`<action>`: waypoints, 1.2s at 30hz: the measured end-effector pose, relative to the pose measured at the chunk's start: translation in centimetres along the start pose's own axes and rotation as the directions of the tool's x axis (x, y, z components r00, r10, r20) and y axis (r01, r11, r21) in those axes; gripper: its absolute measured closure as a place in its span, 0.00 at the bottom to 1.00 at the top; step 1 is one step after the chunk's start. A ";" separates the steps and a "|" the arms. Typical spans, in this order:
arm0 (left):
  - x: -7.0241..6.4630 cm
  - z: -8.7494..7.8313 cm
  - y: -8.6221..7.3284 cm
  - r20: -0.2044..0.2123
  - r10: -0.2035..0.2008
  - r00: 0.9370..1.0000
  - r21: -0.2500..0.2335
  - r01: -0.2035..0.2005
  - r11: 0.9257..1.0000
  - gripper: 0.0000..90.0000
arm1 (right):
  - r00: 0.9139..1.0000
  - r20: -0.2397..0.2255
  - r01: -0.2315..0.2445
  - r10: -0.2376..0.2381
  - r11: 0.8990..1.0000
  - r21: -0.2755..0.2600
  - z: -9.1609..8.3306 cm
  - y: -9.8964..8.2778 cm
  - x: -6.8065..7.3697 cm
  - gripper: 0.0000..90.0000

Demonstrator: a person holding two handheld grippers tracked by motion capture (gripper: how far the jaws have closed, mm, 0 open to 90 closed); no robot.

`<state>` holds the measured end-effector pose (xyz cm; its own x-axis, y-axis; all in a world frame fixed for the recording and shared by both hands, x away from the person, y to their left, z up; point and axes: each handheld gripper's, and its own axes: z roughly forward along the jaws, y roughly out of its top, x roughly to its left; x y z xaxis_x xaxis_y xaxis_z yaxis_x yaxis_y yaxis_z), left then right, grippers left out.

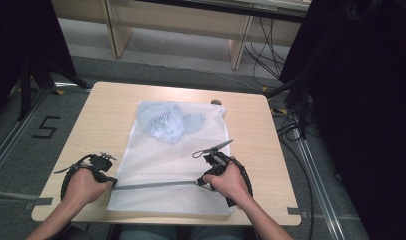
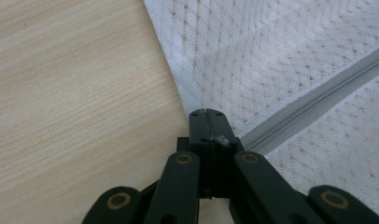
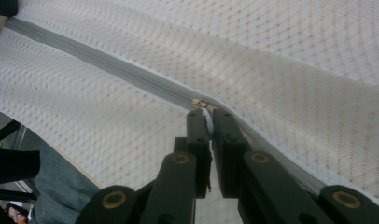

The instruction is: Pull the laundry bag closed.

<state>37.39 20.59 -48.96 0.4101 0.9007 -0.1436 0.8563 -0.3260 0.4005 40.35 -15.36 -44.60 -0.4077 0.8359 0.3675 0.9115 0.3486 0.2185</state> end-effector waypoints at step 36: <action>0.1 -0.1 0.1 -0.001 0.011 1.000 0.015 -0.011 1.000 1.00 | 0.999 0.020 0.048 -0.046 0.996 -0.073 -0.5 -1.1 -2.1 0.96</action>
<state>37.45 20.64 -48.87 0.4194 0.8972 -0.1382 0.8562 -0.3404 0.3886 40.19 -17.75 -45.14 -0.4484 0.8272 0.3387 0.8845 0.3561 0.3014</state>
